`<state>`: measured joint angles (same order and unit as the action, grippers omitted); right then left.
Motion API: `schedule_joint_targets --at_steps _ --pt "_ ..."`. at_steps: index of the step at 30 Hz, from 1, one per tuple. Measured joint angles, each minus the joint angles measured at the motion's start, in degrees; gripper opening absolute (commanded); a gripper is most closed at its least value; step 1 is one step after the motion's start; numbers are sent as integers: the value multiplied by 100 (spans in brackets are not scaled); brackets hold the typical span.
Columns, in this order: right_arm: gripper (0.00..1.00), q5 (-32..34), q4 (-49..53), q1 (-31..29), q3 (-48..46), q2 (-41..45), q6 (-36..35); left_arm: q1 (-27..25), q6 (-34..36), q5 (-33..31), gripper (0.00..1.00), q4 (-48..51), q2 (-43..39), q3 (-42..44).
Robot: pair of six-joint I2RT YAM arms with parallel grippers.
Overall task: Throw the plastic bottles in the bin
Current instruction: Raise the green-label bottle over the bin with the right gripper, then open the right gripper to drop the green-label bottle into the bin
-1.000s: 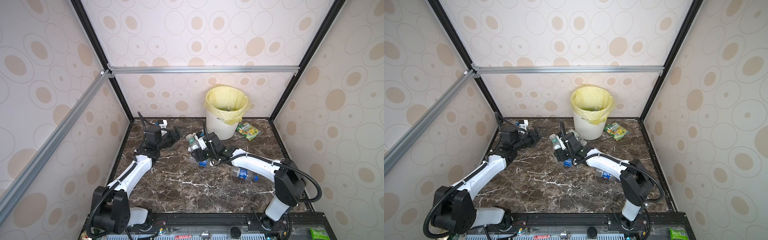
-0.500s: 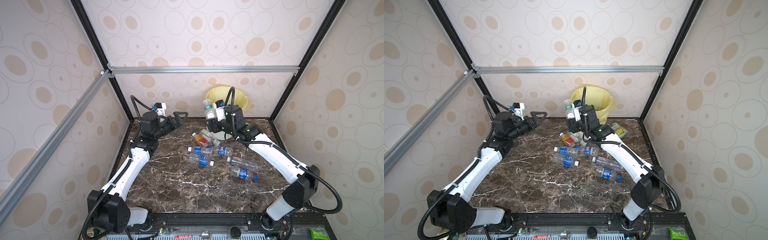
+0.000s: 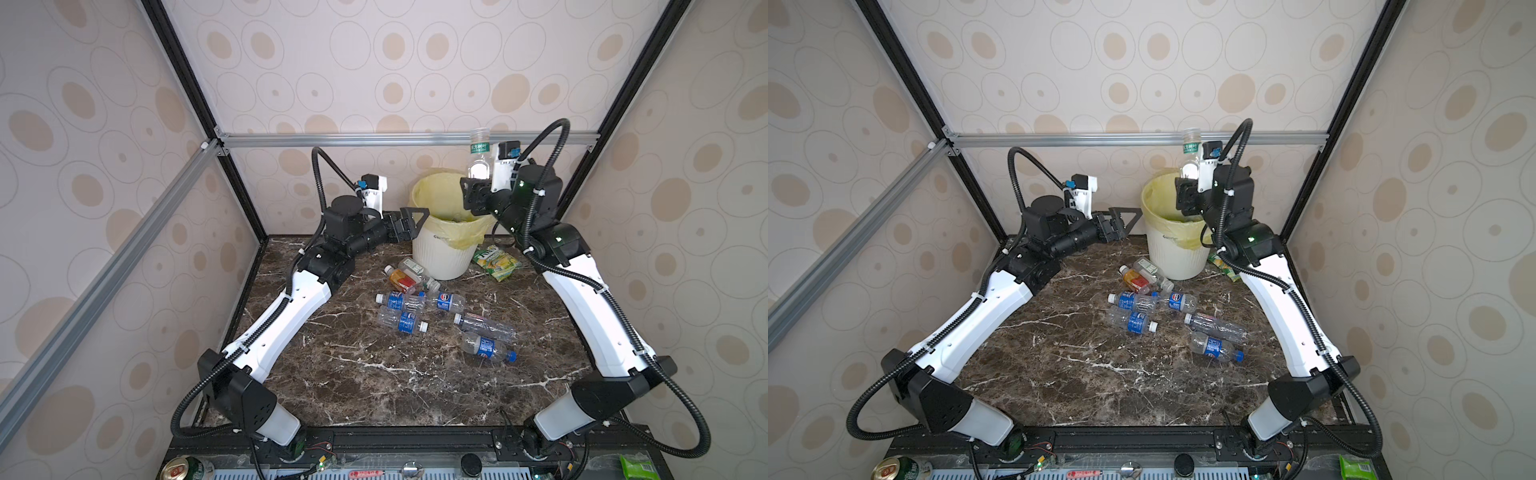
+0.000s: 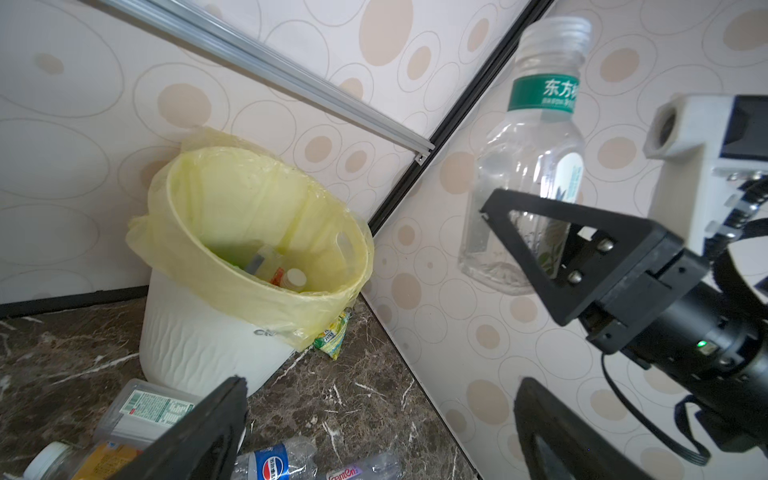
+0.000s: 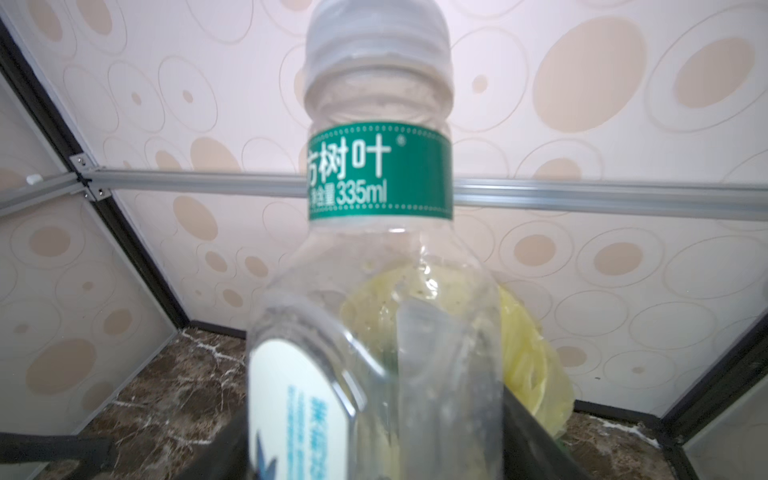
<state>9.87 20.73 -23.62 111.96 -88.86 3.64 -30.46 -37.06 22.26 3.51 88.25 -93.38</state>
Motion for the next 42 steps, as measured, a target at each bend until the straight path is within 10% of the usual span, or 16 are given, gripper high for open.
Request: schedule_joint_targets --at_steps 9,17,42 --pt "52 175 -367 439 448 -15 -131 -48 219 -133 99 22 153 -114" --pt "90 52 896 734 2708 -2603 297 -52 323 -243 99 79 153 -81" --pt "100 -131 669 723 319 -879 846 -52 1921 -2444 99 1303 289 -350"
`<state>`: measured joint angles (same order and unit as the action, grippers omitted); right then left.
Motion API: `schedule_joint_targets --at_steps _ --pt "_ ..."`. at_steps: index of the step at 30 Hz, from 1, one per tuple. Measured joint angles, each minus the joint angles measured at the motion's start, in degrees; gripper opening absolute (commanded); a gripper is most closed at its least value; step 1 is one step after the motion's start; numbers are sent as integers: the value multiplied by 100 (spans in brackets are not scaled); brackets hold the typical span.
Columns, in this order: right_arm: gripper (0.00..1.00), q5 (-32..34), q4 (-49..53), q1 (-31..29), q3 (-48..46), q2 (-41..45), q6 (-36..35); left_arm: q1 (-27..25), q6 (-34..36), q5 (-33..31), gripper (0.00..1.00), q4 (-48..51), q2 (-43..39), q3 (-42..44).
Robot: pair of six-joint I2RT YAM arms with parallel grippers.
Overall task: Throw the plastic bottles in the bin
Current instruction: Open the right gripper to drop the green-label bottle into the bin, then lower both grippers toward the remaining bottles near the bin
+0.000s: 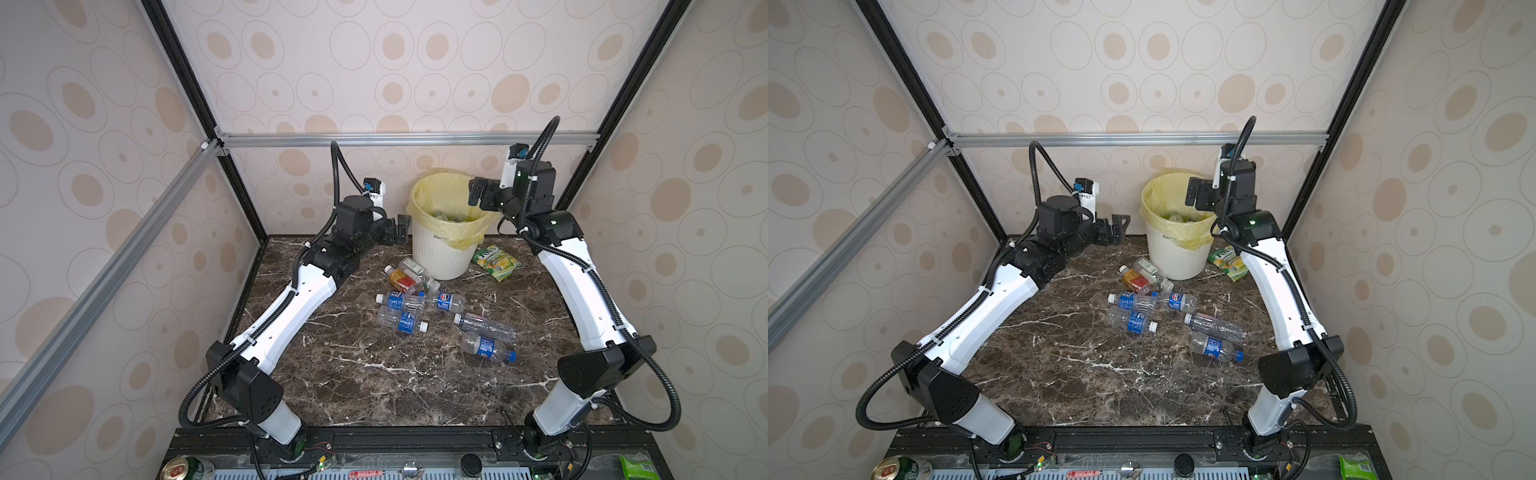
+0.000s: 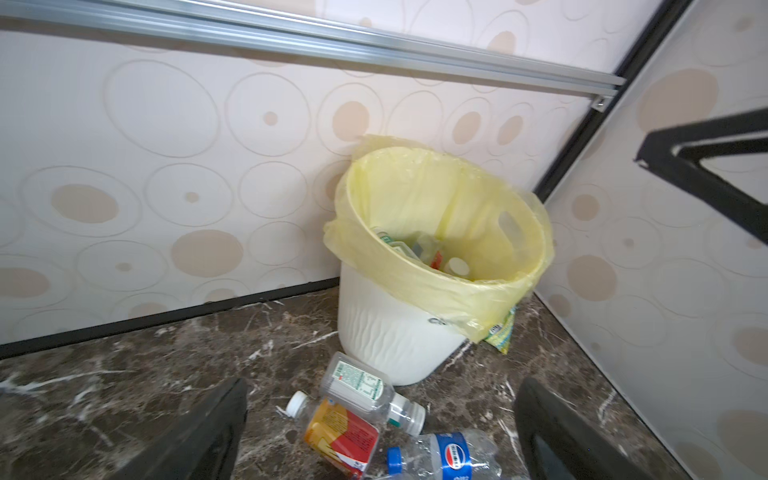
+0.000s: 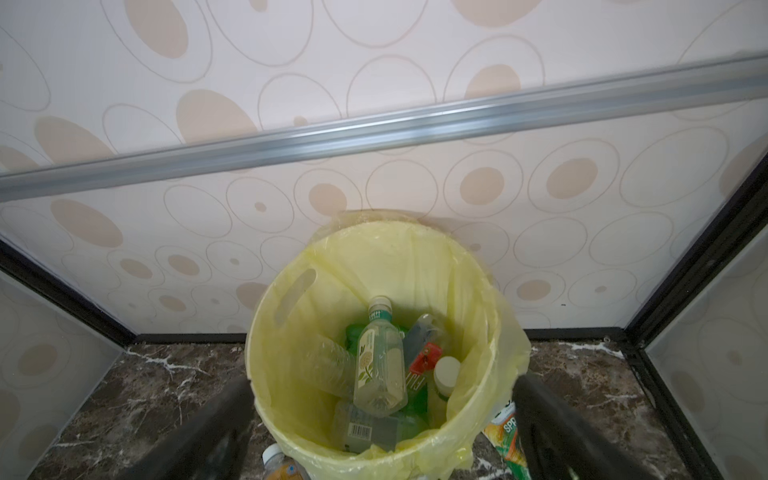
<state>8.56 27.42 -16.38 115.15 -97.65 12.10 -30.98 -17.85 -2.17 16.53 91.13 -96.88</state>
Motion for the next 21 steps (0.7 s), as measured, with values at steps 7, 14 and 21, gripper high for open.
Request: schedule_joint_targets --at_steps 7,14,21 --pt "100 -114 -306 -96 -1134 358 26 111 -140 -1108 99 610 485 -164" --pt "100 -92 -708 -431 -2120 999 -129 361 -269 -1499 99 852 614 192" --pt "100 -9 -1115 -824 -3025 1419 -330 1165 -848 -643 99 673 481 787"
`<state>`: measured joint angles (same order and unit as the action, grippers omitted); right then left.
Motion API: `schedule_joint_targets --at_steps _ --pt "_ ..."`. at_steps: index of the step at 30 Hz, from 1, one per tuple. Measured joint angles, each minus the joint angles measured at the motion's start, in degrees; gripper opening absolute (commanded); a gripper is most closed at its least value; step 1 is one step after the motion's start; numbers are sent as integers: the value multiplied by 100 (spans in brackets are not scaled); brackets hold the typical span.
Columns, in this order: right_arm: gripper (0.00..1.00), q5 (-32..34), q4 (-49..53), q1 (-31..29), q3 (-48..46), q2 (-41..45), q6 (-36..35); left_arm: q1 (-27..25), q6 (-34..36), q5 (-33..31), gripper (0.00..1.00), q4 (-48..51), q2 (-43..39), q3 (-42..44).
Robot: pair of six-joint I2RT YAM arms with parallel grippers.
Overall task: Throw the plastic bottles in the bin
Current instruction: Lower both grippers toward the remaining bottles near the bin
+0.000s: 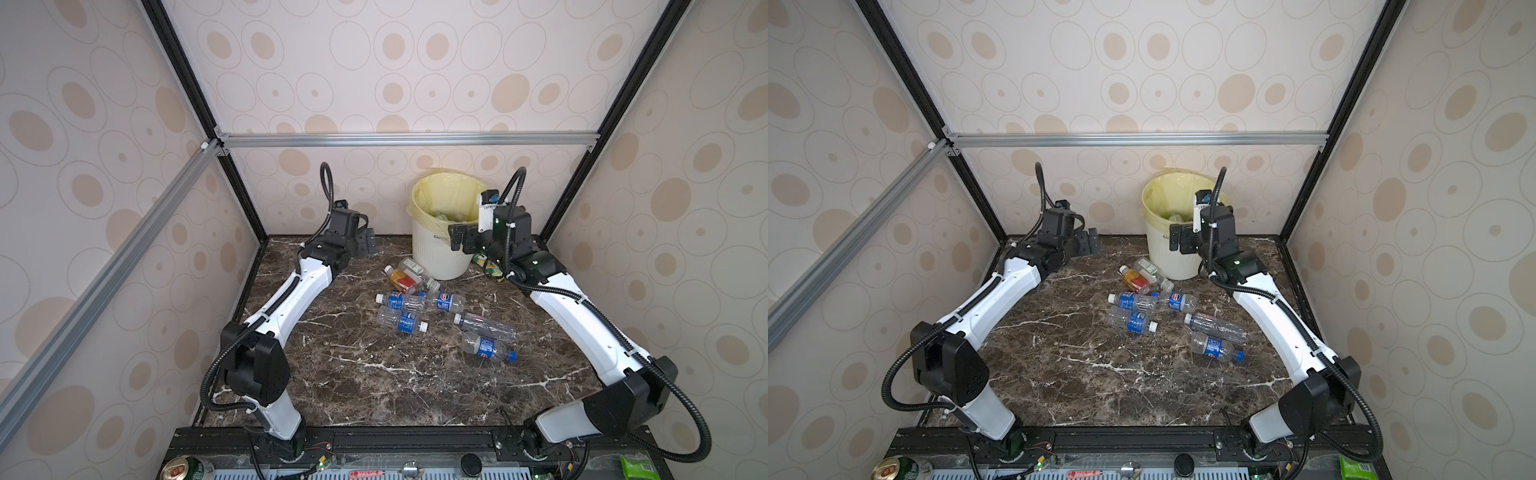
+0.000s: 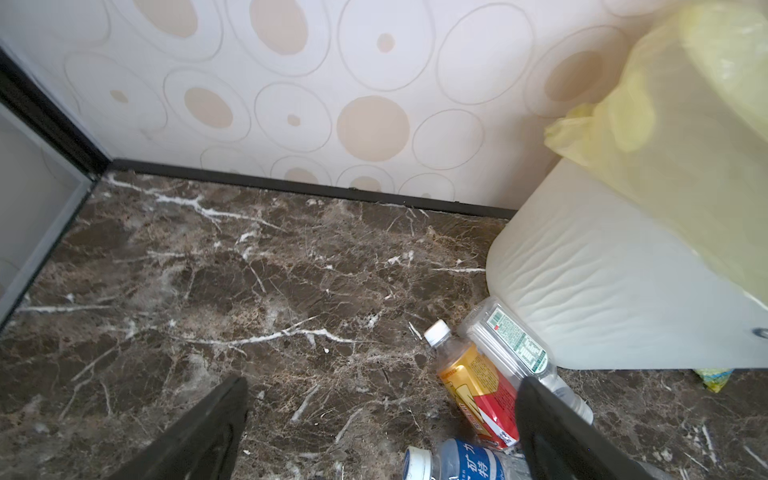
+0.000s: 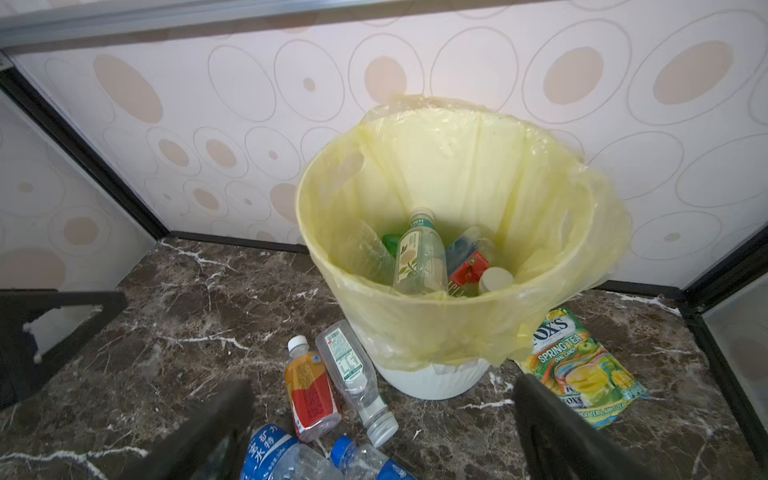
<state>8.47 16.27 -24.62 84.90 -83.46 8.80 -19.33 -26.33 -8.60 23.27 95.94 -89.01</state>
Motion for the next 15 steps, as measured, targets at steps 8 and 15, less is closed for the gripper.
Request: schedule_joint_targets --at_steps 8,15 --pt "100 72 -337 -444 -774 22 -173 162 -334 240 99 -796 -743 1714" --pt "100 105 -553 -732 -1187 63 -247 144 -442 831 99 -990 -1008 1891"
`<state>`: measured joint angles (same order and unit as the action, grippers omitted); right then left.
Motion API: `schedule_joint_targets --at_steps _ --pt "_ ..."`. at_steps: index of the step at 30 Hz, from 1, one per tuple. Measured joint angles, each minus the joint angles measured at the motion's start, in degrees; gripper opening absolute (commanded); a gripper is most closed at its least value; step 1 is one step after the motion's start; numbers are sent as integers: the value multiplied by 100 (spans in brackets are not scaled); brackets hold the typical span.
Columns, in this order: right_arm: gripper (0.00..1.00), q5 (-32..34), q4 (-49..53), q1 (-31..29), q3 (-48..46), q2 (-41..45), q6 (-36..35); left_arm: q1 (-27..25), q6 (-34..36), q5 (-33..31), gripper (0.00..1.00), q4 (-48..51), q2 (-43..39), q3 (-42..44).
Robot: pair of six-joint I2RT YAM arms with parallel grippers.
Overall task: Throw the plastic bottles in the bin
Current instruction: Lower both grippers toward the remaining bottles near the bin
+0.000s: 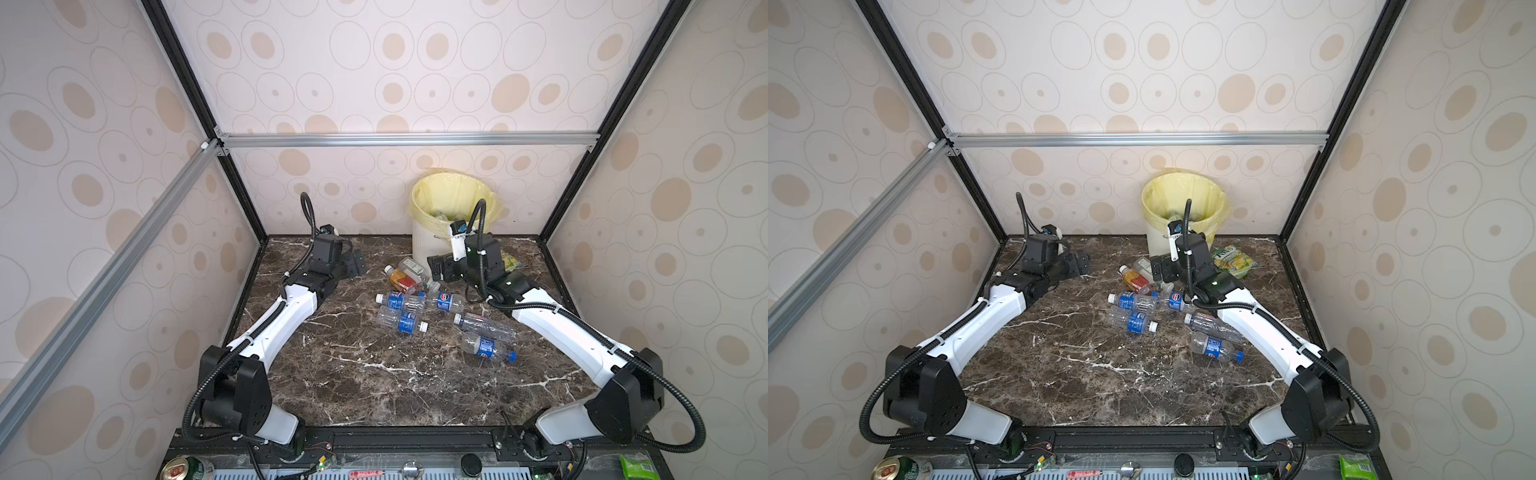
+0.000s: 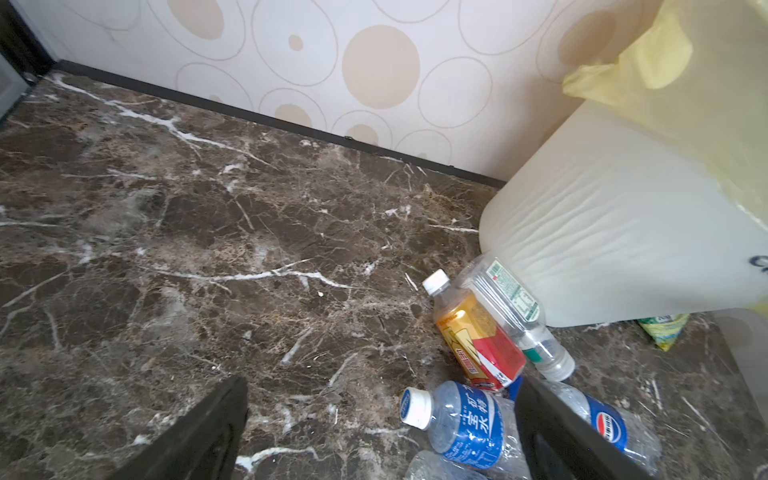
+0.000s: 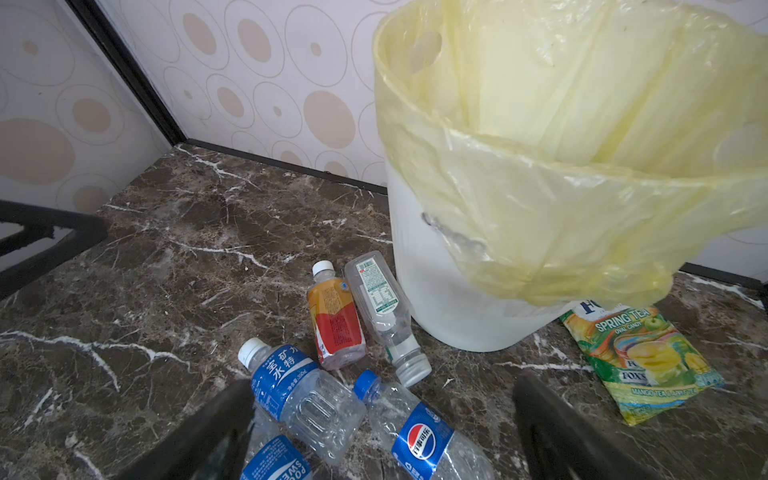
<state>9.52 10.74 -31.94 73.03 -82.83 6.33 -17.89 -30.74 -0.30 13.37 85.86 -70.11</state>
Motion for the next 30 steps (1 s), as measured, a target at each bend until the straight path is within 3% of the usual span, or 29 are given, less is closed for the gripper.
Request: schedule_joint_targets --at_steps 9,21,30 --pt "100 107 -205 -251 -581 295 -9 -66 -1110 1032 99 -463 15 1150" --pt "100 105 -256 -457 -1327 439 122 -170 -3414 2214 99 -1722 -203 2780" --pt "100 120 -310 -758 -1593 444 240 -605 -4524 2540 99 -2778 232 2968"
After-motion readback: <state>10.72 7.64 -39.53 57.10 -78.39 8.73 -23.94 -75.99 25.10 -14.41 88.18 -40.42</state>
